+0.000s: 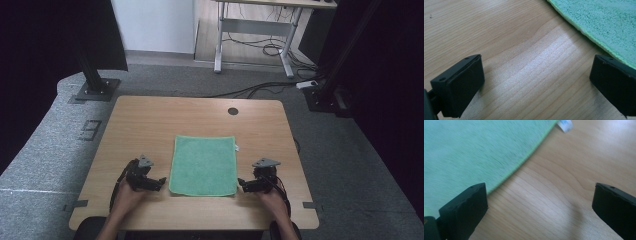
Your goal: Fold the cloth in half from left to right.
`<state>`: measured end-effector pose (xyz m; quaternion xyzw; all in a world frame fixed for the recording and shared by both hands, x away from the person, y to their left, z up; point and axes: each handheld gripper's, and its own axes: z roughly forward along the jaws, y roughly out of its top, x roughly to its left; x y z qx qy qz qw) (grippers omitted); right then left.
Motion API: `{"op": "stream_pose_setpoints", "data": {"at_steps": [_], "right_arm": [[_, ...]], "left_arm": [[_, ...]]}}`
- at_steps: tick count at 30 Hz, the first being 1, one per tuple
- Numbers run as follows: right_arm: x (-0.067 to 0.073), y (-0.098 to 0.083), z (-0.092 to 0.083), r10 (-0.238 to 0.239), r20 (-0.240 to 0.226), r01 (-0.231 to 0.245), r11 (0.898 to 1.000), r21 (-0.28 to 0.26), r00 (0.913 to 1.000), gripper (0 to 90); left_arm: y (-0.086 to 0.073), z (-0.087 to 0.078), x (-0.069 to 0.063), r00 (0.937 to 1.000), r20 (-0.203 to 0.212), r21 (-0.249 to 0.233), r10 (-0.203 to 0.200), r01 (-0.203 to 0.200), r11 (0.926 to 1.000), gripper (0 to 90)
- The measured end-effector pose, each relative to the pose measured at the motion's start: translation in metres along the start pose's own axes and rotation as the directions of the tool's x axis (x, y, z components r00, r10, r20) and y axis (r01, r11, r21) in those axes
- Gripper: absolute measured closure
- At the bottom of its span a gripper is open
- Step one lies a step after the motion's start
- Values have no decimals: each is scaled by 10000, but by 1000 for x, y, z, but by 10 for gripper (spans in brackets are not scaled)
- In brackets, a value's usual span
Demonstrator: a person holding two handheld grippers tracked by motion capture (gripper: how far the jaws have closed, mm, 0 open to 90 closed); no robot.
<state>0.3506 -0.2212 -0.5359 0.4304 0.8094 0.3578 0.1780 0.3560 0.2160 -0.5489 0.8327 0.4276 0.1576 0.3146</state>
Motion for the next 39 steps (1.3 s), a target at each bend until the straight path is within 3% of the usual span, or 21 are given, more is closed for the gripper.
{"op": "stream_pose_setpoints", "data": {"at_steps": [9,15,20,24,29,39], "right_arm": [[22,11,-5,-120,-485,109,9997,-232,9988,4],[27,7,5,-267,-535,281,9993,252,9982,4],[26,2,11,-479,-319,502,9960,739,9983,8],[25,-2,14,-626,-189,644,9914,1139,9979,16],[20,-3,14,-586,-147,599,9911,1186,9982,15],[3,-8,8,-218,327,179,9930,1166,9992,21]], "left_arm": [[1,1,0,10000,61,-12,36,-36,10000,0],[4,3,1,9998,121,40,136,-137,9999,0],[9,3,3,9999,-39,248,125,-124,9996,0],[14,2,3,9996,-251,126,164,-161,9998,0],[30,1,4,9987,-456,-247,247,-258,9994,0],[68,29,0,9989,-457,-894,121,-161,9959,0]]}}
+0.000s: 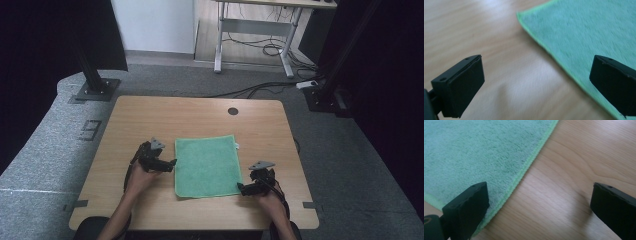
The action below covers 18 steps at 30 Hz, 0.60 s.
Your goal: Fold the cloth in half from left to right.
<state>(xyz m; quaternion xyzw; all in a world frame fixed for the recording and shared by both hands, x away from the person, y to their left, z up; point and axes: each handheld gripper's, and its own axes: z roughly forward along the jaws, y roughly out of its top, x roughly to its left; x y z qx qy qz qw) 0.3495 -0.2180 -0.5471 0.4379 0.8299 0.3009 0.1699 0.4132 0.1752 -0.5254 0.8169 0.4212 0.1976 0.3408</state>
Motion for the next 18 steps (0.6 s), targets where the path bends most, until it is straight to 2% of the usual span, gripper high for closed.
{"op": "stream_pose_setpoints", "data": {"at_steps": [1,2,3,4,7,10,13,18], "right_arm": [[-2,0,-1,62,63,-62,10000,11,10000,22],[-4,-1,-1,76,120,-76,10000,-7,9999,24],[-4,-1,-1,76,120,-76,10000,-7,9999,24],[-7,-2,-2,114,247,-113,9999,-35,9996,27],[-12,-4,-3,168,395,-165,9998,-102,9991,30],[-17,-5,-4,263,510,-255,9995,-167,9984,34],[-20,-6,-5,331,601,-318,9992,-235,9976,37],[-20,-6,-4,307,680,-284,9990,-343,9972,44]], "left_arm": [[0,0,0,10000,0,0,0,0,10000,0],[5,9,-2,9999,-124,56,72,-71,10000,0],[5,9,-2,9999,-124,56,72,-71,10000,0],[7,18,-3,9997,-219,144,81,-78,9999,0],[8,29,-3,9993,-377,295,81,-70,9995,0],[7,36,-4,9982,-546,620,235,-201,9979,0],[4,35,-5,9981,-577,679,223,-183,9975,0],[1,26,-11,9953,-820,947,518,-440,9945,0]]}}
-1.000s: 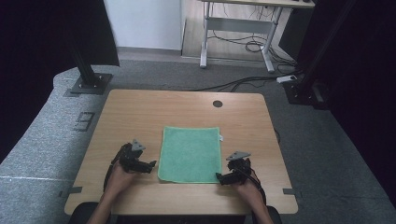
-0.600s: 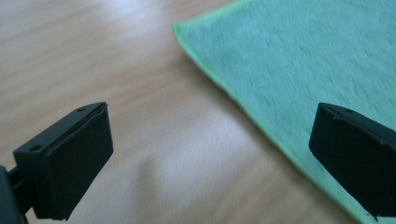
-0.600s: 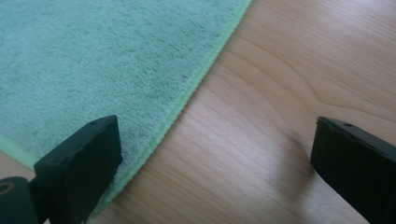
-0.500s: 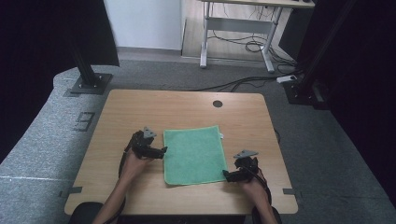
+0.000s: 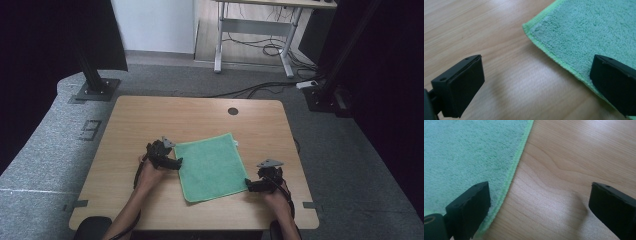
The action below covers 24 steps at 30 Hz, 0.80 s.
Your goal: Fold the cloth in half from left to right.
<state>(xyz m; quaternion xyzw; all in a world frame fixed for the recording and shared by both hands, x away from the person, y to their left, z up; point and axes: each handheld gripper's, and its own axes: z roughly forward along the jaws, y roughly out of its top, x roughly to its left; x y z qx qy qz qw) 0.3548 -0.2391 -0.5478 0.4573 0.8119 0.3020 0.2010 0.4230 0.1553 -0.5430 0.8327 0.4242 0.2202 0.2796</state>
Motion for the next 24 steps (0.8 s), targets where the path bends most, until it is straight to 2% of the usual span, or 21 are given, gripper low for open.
{"op": "stream_pose_setpoints", "data": {"at_steps": [3,4,7,10,11,13,18,21,24], "right_arm": [[3,1,1,-63,14,63,10000,-46,10000,50],[4,2,1,-100,-6,100,9999,-64,10000,52],[9,3,3,-202,-205,200,9997,-107,9996,58],[13,5,4,-294,-327,290,9995,-124,9990,58],[13,5,4,-308,-331,303,9994,-144,9990,58],[12,4,5,-243,-389,237,9996,-147,9989,56],[8,2,7,206,-670,-219,9996,-197,9975,46],[8,2,7,205,-667,-219,9996,-198,9976,46],[8,1,7,206,-671,-223,9994,-258,9975,43]], "left_arm": [[-5,-5,-1,10000,-44,29,68,-67,10000,0],[-10,-10,0,10000,-29,53,33,-33,10000,0],[-17,-15,2,10000,-22,51,-16,16,10000,0],[-23,-20,9,10000,29,19,-85,85,10000,0],[-22,-21,11,10000,32,-6,-74,74,10000,0],[-18,-22,15,9993,144,-245,-332,335,9991,0],[-3,-24,26,9971,122,-654,-755,761,9950,3],[2,-21,29,9966,-48,-626,-818,814,9947,6],[2,-9,39,9931,-268,-340,-1144,1135,9930,8]]}}
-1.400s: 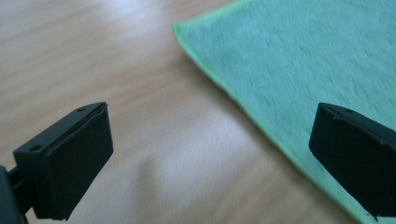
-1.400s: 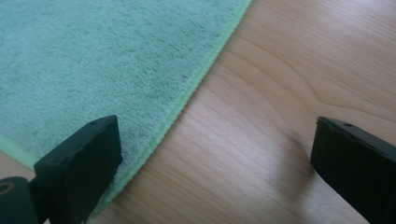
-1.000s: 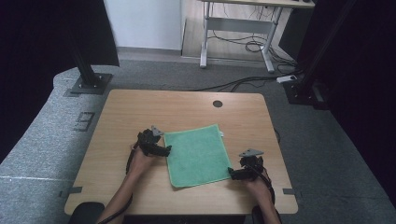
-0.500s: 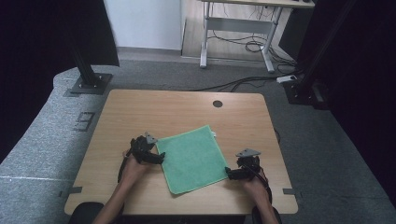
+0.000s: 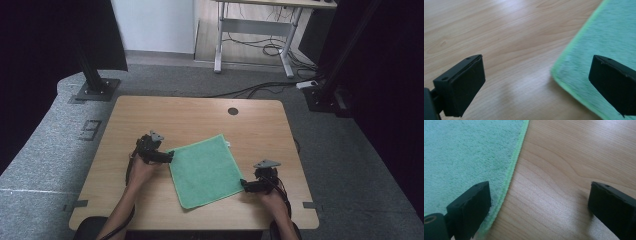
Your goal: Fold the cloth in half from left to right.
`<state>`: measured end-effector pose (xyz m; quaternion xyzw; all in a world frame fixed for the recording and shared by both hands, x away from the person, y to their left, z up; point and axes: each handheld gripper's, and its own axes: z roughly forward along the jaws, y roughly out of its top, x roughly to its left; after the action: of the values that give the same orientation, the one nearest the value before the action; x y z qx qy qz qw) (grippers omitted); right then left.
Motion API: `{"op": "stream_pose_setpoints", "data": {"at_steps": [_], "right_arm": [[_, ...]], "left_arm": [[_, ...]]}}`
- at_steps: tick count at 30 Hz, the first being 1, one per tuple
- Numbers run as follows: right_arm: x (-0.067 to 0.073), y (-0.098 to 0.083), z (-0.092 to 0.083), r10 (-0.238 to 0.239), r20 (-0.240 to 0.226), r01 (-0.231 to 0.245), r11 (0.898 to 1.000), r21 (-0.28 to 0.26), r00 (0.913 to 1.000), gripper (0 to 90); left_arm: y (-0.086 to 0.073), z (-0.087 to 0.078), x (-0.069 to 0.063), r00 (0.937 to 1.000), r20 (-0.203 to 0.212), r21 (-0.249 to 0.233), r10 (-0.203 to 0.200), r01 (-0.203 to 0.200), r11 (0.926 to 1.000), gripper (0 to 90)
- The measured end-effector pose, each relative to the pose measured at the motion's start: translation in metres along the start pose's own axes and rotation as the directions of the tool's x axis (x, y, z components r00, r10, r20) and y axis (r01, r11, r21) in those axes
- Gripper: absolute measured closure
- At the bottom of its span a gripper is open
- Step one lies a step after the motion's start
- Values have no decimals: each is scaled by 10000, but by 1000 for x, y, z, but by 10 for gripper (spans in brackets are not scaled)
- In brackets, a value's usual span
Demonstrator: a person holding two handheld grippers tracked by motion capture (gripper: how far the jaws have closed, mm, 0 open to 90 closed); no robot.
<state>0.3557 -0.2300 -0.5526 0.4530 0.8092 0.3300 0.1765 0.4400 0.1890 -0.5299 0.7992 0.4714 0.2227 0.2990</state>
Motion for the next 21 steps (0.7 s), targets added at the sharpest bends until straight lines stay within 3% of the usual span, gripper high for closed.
{"op": "stream_pose_setpoints", "data": {"at_steps": [3,11,15,21], "right_arm": [[0,0,0,1,0,-1,10000,-15,10000,38],[0,-1,0,3,8,-3,10000,-46,10000,32],[-1,-1,0,-1,-4,1,10000,-57,10000,32],[2,1,-2,-120,-23,120,9999,-36,9999,68]], "left_arm": [[-5,8,6,9998,-67,247,-207,209,9995,8],[-9,17,8,9988,25,179,-489,489,9986,3],[-10,18,13,9954,402,384,-865,849,9956,4],[-10,18,14,9958,396,370,-830,815,9960,6]]}}
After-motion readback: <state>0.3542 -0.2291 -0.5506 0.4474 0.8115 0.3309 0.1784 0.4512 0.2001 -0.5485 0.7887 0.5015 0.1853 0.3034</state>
